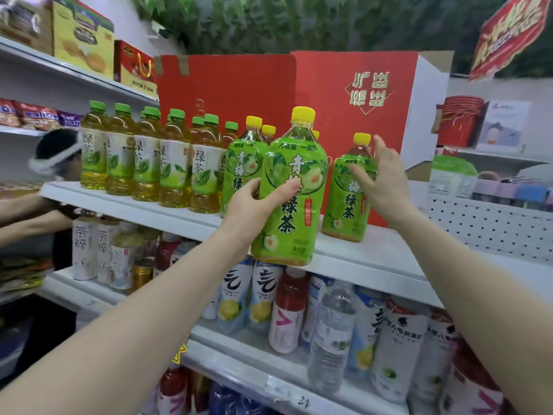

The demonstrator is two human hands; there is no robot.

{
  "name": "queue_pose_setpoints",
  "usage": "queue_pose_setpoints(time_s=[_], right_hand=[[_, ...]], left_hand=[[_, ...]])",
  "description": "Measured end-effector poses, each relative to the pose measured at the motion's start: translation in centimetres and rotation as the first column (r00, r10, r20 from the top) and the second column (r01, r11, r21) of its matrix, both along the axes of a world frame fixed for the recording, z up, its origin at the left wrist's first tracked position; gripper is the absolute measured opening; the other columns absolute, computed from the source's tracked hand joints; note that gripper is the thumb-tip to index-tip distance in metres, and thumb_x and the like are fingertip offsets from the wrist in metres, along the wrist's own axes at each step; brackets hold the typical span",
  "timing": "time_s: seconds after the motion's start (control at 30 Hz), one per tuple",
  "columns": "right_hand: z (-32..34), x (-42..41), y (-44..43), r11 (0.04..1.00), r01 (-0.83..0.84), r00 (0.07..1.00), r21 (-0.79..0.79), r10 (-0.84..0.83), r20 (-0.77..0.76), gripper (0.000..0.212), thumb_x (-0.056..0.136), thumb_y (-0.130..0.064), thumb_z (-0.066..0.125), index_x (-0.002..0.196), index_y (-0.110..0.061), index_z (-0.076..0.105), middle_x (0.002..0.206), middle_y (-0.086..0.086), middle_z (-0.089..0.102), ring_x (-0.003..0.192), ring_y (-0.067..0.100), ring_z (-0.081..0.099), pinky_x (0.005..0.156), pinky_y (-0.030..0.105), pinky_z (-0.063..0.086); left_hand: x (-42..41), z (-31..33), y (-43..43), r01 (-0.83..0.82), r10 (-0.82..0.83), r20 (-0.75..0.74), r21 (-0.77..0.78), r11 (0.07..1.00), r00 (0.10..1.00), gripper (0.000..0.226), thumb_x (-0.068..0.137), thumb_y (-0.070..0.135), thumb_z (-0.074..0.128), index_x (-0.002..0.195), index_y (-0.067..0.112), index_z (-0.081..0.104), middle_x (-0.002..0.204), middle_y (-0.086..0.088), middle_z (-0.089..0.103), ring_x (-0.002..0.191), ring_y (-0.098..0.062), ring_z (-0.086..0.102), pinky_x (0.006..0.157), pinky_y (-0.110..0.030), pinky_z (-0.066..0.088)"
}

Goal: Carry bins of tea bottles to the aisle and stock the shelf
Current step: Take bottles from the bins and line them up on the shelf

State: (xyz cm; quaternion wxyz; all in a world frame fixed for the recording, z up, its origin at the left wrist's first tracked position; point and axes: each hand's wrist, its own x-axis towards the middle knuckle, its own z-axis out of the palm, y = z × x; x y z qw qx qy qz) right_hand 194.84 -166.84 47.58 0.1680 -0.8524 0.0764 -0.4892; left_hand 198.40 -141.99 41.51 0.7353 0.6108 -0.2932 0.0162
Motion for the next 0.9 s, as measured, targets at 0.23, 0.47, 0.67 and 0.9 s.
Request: queue_pose_setpoints(time_s=[0.23, 0.47, 0.67, 0.9], right_hand=[[-0.9, -3.9, 8.5, 0.816, -0.461, 0.876, 0.349, 0.481, 0.033, 0.076, 0.081, -0.078, 0.051, 0.141, -0.032, 0.041, 0.128, -0.008, 0.06, 0.114, 0.01, 0.061, 0.099, 0.044, 0.05], [1.0, -5.0, 6.8, 0.877, -0.393, 0.917, 0.278, 0.352, 0.188, 0.057, 0.083, -0.07, 0.059, 0.125, -0.033, 0.049, 0.106, -0.007, 0.068, 0.1, 0.013, 0.068, 0.093, 0.047, 0.054], [0.6, -3.1, 4.8, 0.929, -0.26, 0.962, 0.263, 0.226, 0.156, 0.065, 0.083, -0.071, 0.055, 0.132, -0.03, 0.044, 0.108, -0.007, 0.064, 0.099, 0.012, 0.064, 0.093, 0.046, 0.052], [-1.3, -0.9, 3.6, 0.968, -0.135, 0.988, 0.213, 0.114, 0.106, 0.066, 0.092, -0.063, 0.053, 0.141, -0.022, 0.037, 0.123, 0.003, 0.059, 0.112, 0.022, 0.056, 0.099, 0.041, 0.046]], left_hand=[[-1.4, 0.6, -2.5, 0.148, -0.151, 0.059, 0.044, 0.988, 0.987, 0.099, 0.058, 0.074, 0.079, 0.135, 0.018, 0.054, 0.115, 0.004, 0.072, 0.105, -0.016, 0.07, 0.096, -0.045, 0.054], [-0.2, 4.0, -1.7, -0.168, 0.012, 0.526, 0.251, 0.953, 0.851, 0.065, 0.09, 0.066, 0.044, 0.13, 0.017, 0.057, 0.112, 0.005, 0.064, 0.101, -0.008, 0.059, 0.101, -0.035, 0.047], [4.6, 3.8, -1.7, -0.578, 0.152, 0.794, 0.281, 0.766, 0.589, 0.071, 0.093, 0.039, 0.065, 0.153, 0.021, 0.033, 0.156, -0.005, 0.032, 0.142, -0.023, 0.033, 0.116, -0.04, 0.03], [6.2, 1.7, -2.9, -0.626, 0.106, 0.811, 0.353, 0.695, 0.575, 0.09, 0.087, 0.033, 0.074, 0.158, 0.026, 0.018, 0.166, -0.002, 0.01, 0.152, -0.024, 0.012, 0.12, -0.046, 0.024]])
